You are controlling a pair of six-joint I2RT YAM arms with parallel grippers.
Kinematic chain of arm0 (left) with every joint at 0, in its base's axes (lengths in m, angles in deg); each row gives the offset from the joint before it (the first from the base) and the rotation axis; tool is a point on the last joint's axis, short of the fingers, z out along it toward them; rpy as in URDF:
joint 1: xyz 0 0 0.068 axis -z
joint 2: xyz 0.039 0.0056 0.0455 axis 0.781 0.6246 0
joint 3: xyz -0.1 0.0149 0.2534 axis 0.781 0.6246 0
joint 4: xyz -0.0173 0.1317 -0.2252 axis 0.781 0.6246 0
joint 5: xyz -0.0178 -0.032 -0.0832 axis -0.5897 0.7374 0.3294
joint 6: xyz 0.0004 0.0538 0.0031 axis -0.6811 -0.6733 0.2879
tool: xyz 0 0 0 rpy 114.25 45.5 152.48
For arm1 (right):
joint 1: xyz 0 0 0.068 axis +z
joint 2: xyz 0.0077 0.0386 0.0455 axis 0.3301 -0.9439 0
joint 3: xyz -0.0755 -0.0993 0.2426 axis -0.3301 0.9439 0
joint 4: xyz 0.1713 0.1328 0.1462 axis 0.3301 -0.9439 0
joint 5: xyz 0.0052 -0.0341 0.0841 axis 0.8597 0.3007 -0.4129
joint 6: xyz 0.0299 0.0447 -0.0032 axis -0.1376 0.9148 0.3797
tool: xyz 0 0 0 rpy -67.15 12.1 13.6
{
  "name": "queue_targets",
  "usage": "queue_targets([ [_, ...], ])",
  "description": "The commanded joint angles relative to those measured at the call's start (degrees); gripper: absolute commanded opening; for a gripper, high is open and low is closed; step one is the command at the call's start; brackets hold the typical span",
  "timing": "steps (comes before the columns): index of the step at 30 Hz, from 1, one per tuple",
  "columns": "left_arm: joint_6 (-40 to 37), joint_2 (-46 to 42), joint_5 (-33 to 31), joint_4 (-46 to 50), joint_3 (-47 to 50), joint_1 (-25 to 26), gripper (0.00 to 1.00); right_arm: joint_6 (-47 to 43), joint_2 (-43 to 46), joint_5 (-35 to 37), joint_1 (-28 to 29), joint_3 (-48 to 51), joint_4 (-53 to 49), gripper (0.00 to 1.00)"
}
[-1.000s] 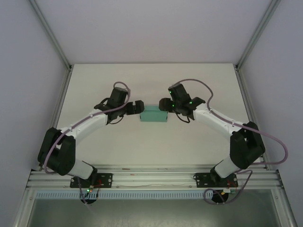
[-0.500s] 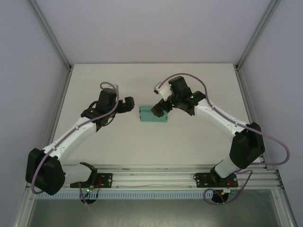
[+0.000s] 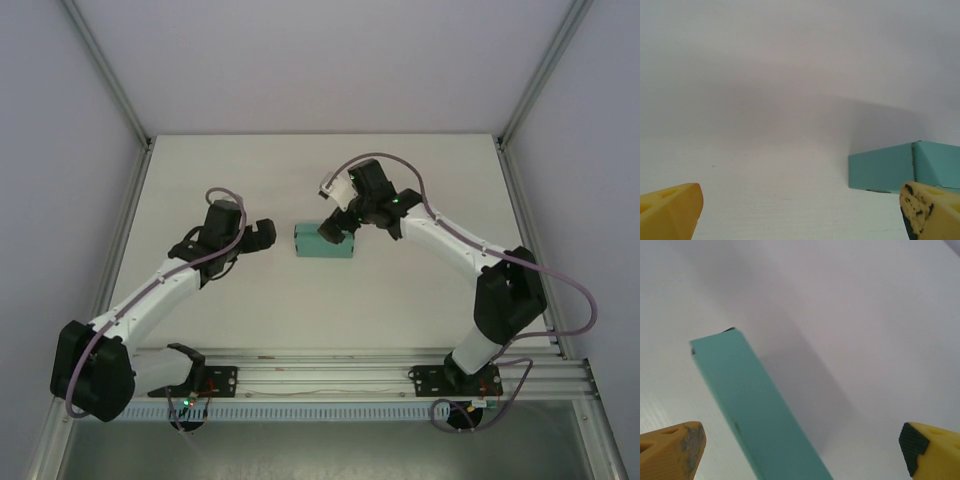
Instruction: Assemble paper box
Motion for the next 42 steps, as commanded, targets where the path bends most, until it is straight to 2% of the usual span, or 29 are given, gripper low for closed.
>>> queue_targets([
  [1,-0.4,2.6,5.8,-4.4,-1.1,-0.3,1.00,4.9,-1.4,6.2,-0.3,-4.6,-1.6,1.00],
  [5,-2.5,7.6,9.4,-4.8,-4.8,-0.3,1.00,4.2,-2.8,10.1,-0.7,-4.6,-4.1,1.00],
  [11,-5.2,14.0,13.7,-4.9,-7.9,-0.3,1.00,6.4,-4.7,10.4,-2.8,-3.4,-6.4,1.00],
  [14,-5.9,15.7,14.8,-5.1,-8.2,-0.3,1.00,7.6,-5.2,8.4,-4.5,-1.6,-6.6,1.00],
  [19,-6.8,16.5,14.5,-5.3,-7.0,-0.3,1.00,-0.1,-5.5,8.1,-4.9,4.2,-6.6,1.00],
  [22,-7.5,17.0,15.8,-5.4,-6.7,-0.3,1.00,-1.4,-5.8,7.0,-5.0,6.1,-6.0,1.00],
  [26,-7.8,17.5,15.9,-4.6,-7.2,-0.3,1.00,-2.2,-7.3,7.6,-5.0,6.4,-6.5,1.00],
  [35,-7.5,12.1,13.7,-4.6,-8.4,-0.4,1.00,-2.4,-8.3,8.5,-5.0,6.1,-7.1,1.00],
  [42,-7.7,18.1,16.4,-4.4,-10.4,-0.3,0.99,-1.8,-8.6,8.5,-5.0,6.4,-6.9,1.00],
])
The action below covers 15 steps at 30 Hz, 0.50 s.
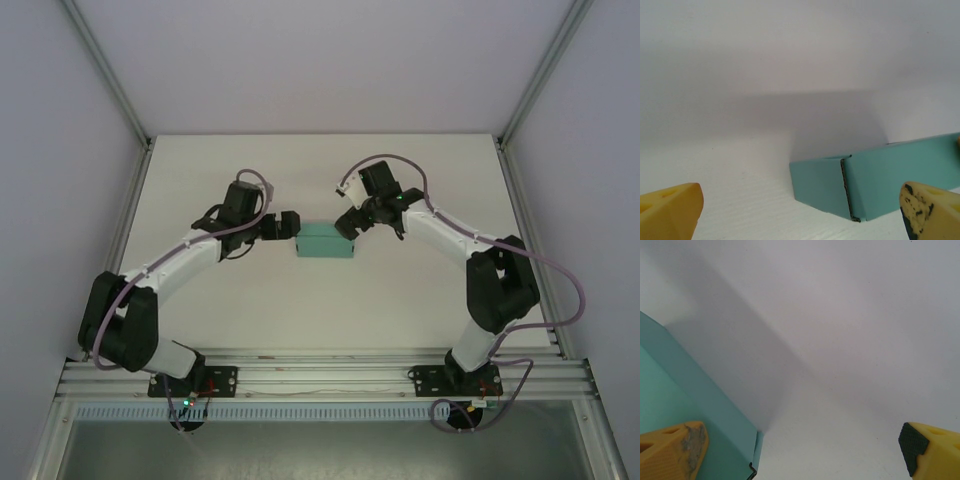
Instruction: Assemble paper box
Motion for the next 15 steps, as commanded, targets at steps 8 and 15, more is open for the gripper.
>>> queue_targets([
  [8,-0.2,7.4,2.0,0.5,1.6,-0.7,0.80,-0.9,-3.9,2.2,0.2,4.1,-7.6,1.00],
  [15,2.7,11.6,1.5,0.8,6.4,-0.7,0.65,0.1,-4.6,2.3,0.2,4.8,-7.6,1.00],
])
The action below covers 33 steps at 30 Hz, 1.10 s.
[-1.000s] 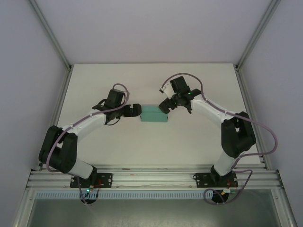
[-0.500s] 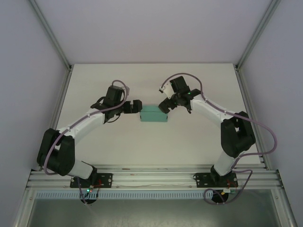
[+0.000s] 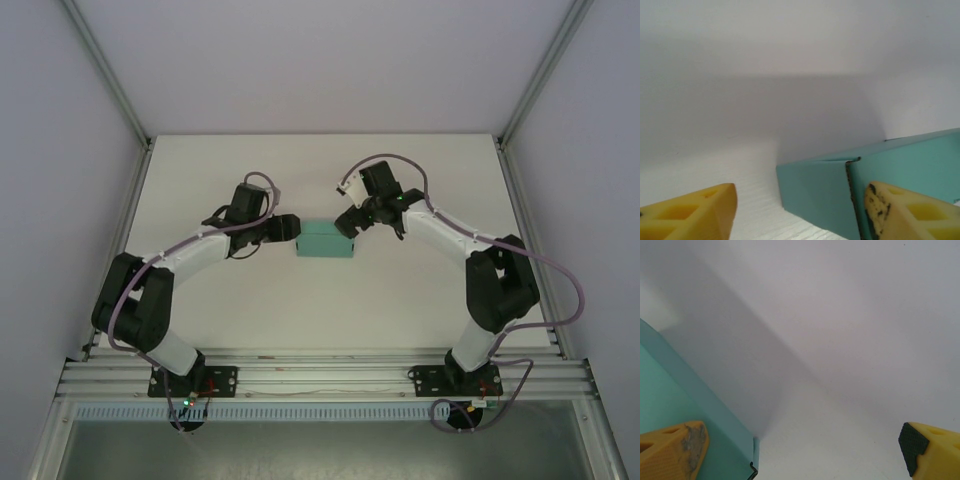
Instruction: Assemble paper box
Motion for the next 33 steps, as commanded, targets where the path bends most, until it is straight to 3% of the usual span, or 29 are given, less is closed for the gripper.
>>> queue_targets([
  [1,1.1,5.5,-3.7,6.8,5.9,-0.3,0.62,-0.2,-4.4,2.2,0.5,4.3,-9.2,1.00],
  [4,2.3,6.0,-6.4,7.6,7.9,-0.3,0.57,1.0,-4.4,2.5,0.5,5.4,-8.4,1.00],
  [8,3.5,3.5,-3.9,4.8,12.1,0.1,0.54,4.5,-2.9,2.5,0.5,6.6,-6.9,1.00],
  [12,2.6,-0.6,-2.7,3.5,14.6,0.5,0.55,8.8,0.7,0.6,0.5,8.0,-3.9,1.00],
  [17,2.7,-1.4,-0.8,-0.1,13.7,1.3,0.59,11.6,4.8,-7.7,0.4,9.1,1.2,1.00],
  [23,3.1,-0.9,-0.5,-2.3,10.9,2.3,0.62,15.8,6.6,-9.5,0.4,7.0,4.2,1.00],
  [28,1.7,-1.8,-0.9,-0.9,8.4,2.4,0.66,9.8,7.9,-16.5,0.4,6.4,3.3,1.00],
  [33,1.1,-1.8,-0.9,-0.7,6.8,2.6,0.68,-3.0,5.3,-23.7,0.4,3.5,-6.3,1.00],
])
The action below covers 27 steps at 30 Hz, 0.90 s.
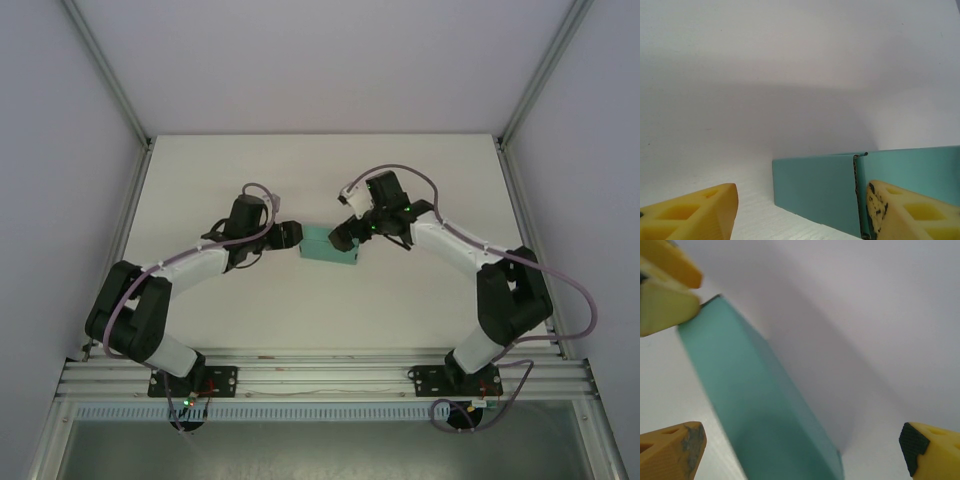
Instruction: Assemble paper box
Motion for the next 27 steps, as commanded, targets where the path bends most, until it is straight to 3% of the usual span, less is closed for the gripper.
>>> queue_targets([
  [1,-2.3,1.9,-1.5,8.1,-0.5,0.9,0.68,-11.3,-1.1,-6.2,0.6,-2.8,-7.3,1.00],
  [8,-3.6,1.8,-3.1,10.0,-1.5,0.9,0.70,-20.9,-5.4,1.2,1.4,-5.9,-8.8,0.99],
  [12,-3.6,1.9,-3.2,10.2,-2.0,1.0,0.70,-23.9,-8.6,2.3,2.9,-8.6,-13.5,0.94],
  [16,-3.8,1.7,-3.7,10.8,-2.4,0.9,0.70,-23.8,-10.9,9.7,5.5,-8.6,-12.7,0.87],
  [22,-4.1,0.3,-3.8,11.0,-2.6,0.9,0.76,-22.3,-12.3,14.7,7.0,-9.1,-10.8,0.64],
  [25,-3.8,-1.6,-3.3,10.3,-2.3,0.8,0.78,-22.1,-12.3,20.6,7.6,-8.0,-7.6,0.42],
  [27,-3.6,-3.6,-3.7,9.9,-1.9,0.8,0.79,-22.3,-12.1,24.6,8.2,-7.3,-5.9,0.38],
])
